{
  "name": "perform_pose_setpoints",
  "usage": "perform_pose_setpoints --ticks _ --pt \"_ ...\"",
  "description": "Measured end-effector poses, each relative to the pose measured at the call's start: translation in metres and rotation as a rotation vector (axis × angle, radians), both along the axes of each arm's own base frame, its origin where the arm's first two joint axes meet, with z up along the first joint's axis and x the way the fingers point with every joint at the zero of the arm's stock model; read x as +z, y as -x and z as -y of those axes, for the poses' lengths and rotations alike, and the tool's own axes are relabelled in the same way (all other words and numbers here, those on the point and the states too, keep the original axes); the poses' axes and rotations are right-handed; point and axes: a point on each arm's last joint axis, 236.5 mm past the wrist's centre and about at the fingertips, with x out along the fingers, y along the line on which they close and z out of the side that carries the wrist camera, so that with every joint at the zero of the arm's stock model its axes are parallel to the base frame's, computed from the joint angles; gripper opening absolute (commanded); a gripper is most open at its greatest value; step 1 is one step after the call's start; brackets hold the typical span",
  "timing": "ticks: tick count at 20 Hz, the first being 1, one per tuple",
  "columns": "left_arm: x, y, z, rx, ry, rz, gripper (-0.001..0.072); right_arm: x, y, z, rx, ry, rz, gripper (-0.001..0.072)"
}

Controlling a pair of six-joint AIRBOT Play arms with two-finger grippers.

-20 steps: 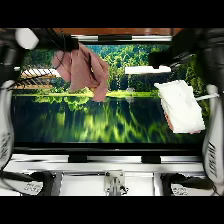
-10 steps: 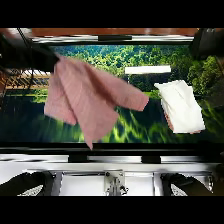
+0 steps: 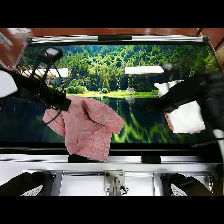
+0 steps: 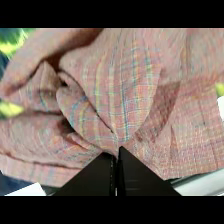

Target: Fold the shirts.

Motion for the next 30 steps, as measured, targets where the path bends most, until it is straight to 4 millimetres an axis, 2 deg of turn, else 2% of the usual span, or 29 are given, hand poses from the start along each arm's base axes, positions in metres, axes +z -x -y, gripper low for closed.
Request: perform_pose_setpoints --ticks 2,4,7,10,14,15,16,17,18,20,21,23,25,27,28,30 --pt "-0.012 0.008 0.001 -0.008 -0.012 -0.025 0.0025 -0.041 0.006 -0.024 -0.008 -0.097 -0.08 0.0621" --pt "-0.018 0.013 0.001 -0.014 -0.019 -0.037 0.0025 -0.071 0.004 -0.041 -0.039 -0.171 -0.138 0.0621" --pt "-0.022 0.017 0.0 -0.015 -0.026 -0.046 0.0025 -0.112 0.002 -0.054 -0.089 -0.218 -0.22 0.062" --pt "-0.024 0.018 0.0 -0.017 -0.03 -0.048 0.0025 -0.138 0.003 -0.065 -0.117 -0.258 -0.288 0.062" --pt "-0.024 0.016 0.001 -0.016 -0.028 -0.04 0.0025 -0.156 0.004 -0.082 -0.141 -0.322 -0.348 0.0615" --pt "-0.023 0.015 0.001 -0.016 -0.025 -0.035 0.0026 -0.158 0.006 -0.088 -0.143 -0.338 -0.361 0.0551" --pt "-0.023 0.014 0.002 -0.016 -0.022 -0.03 0.0025 -0.16 0.007 -0.093 -0.144 -0.35 -0.369 0.0349" --pt "-0.022 0.013 0.002 -0.016 -0.02 -0.026 0.0025 -0.163 0.007 -0.096 -0.143 -0.349 -0.369 0.0095" --pt "-0.022 0.012 0.003 -0.016 -0.019 -0.024 0.0025 -0.162 0.004 -0.1 -0.151 -0.362 -0.364 0.0048" --pt "-0.021 0.012 0.003 -0.016 -0.016 -0.02 0.0025 -0.158 -0.003 -0.105 -0.15 -0.378 -0.348 0.0047" --pt "-0.02 0.011 0.003 -0.016 -0.014 -0.016 0.0025 -0.151 -0.009 -0.107 -0.141 -0.392 -0.328 0.0047" --pt "-0.01 0.008 0.005 -0.032 -0.005 0.011 0.0025 -0.122 -0.029 -0.108 -0.104 -0.425 -0.241 0.0047" --pt "0.015 0.0 0.009 -0.045 0.024 0.081 0.0026 -0.071 -0.057 -0.103 -0.06 -0.464 -0.093 0.0047" --pt "0.063 -0.013 0.016 -0.051 0.091 0.209 0.0026 0.007 -0.085 -0.09 -0.007 -0.49 0.132 0.0047" --pt "0.096 -0.018 0.02 -0.053 0.14 0.294 0.0026 0.059 -0.096 -0.081 0.02 -0.502 0.273 0.0047" --pt "0.171 -0.021 0.025 -0.06 0.254 0.48 0.0026 0.161 -0.098 -0.061 0.066 -0.495 0.551 0.0047"
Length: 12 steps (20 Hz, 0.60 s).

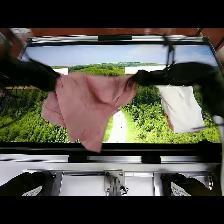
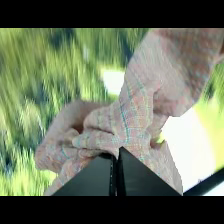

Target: Fold the shirts.

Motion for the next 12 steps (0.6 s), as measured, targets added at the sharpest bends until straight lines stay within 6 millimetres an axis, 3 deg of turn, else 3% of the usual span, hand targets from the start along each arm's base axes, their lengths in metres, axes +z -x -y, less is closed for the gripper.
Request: perform_pose_setpoints --ticks 1,3,5,6,7,9,12 --pt "0.036 0.004 0.002 -0.011 0.061 0.084 0.0026 0.053 0.008 0.012 -0.027 0.002 0.145 0.0048" --pt "0.095 0.02 -0.002 -0.03 0.162 0.23 0.0027 0.139 0.037 0.032 -0.083 0.007 0.39 0.0048" --pt "0.122 0.033 -0.01 -0.032 0.205 0.3 0.0027 0.197 0.073 0.048 -0.13 0.015 0.558 0.0048" --pt "0.122 0.036 -0.013 -0.03 0.204 0.303 0.0027 0.211 0.088 0.053 -0.146 0.027 0.602 0.0047" --pt "0.114 0.038 -0.016 -0.026 0.184 0.282 0.0027 0.216 0.102 0.057 -0.149 0.048 0.611 0.0047" --pt "0.077 0.034 -0.018 -0.012 0.109 0.185 0.0027 0.196 0.116 0.061 -0.131 0.116 0.536 0.0048" --pt "-0.013 0.024 -0.015 -0.003 -0.043 -0.036 0.0027 0.111 0.121 0.069 -0.077 0.254 0.256 0.0048"
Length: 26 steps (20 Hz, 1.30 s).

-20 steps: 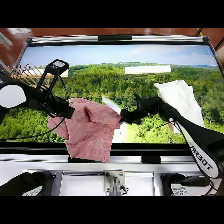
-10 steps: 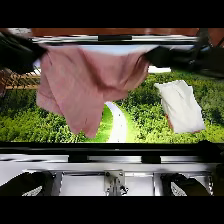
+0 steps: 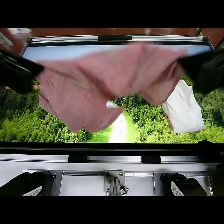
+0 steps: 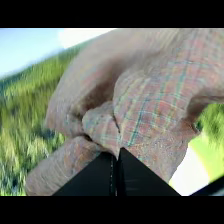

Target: Fold the shirts.

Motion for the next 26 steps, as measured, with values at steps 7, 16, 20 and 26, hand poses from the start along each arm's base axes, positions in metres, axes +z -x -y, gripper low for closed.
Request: perform_pose_setpoints --ticks 7,16,20,26 --pt "-0.225 -0.002 0.0 0.12 -0.225 -0.483 0.0711 -0.186 0.014 0.009 -0.023 0.076 -0.514 0.0048" --pt "-0.221 0.042 -0.048 0.26 -0.184 -0.566 0.0693 -0.228 0.011 0.012 -0.068 0.06 -0.572 0.0049" --pt "-0.268 0.087 -0.072 0.373 -0.145 -0.672 0.0692 -0.226 0.004 0.013 -0.083 0.052 -0.547 0.0049" --pt "-0.348 0.108 -0.037 0.435 0.061 -0.815 0.069 -0.223 -0.004 0.014 -0.099 0.042 -0.513 0.0048"
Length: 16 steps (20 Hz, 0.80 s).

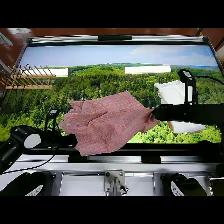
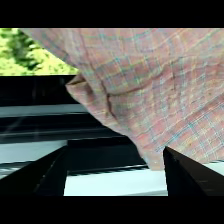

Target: Fold the shirts.

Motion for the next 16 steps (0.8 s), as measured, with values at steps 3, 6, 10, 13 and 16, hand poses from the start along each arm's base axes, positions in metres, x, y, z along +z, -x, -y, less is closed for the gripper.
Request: perform_pose_setpoints --ticks 3,6,10,13,16 --pt "-0.019 0.009 0.022 -0.003 0.075 -0.059 0.0682 0.001 -0.002 0.0 -0.003 -0.001 0.007 0.0049" --pt "-0.032 0.019 0.037 -0.024 0.107 -0.114 0.0681 0.002 -0.003 0.0 -0.006 -0.002 0.012 0.0048" --pt "-0.048 0.027 0.054 -0.03 0.132 -0.174 0.0024 0.003 -0.005 0.001 -0.011 -0.004 0.02 0.0049" --pt "-0.042 0.017 0.067 -0.053 0.17 -0.14 0.0026 0.005 -0.01 0.001 -0.031 -0.013 0.036 0.0048" --pt "0.02 -0.032 0.082 -0.103 0.253 0.052 0.0026 0.024 -0.025 0.003 -0.059 -0.021 0.116 0.0048"
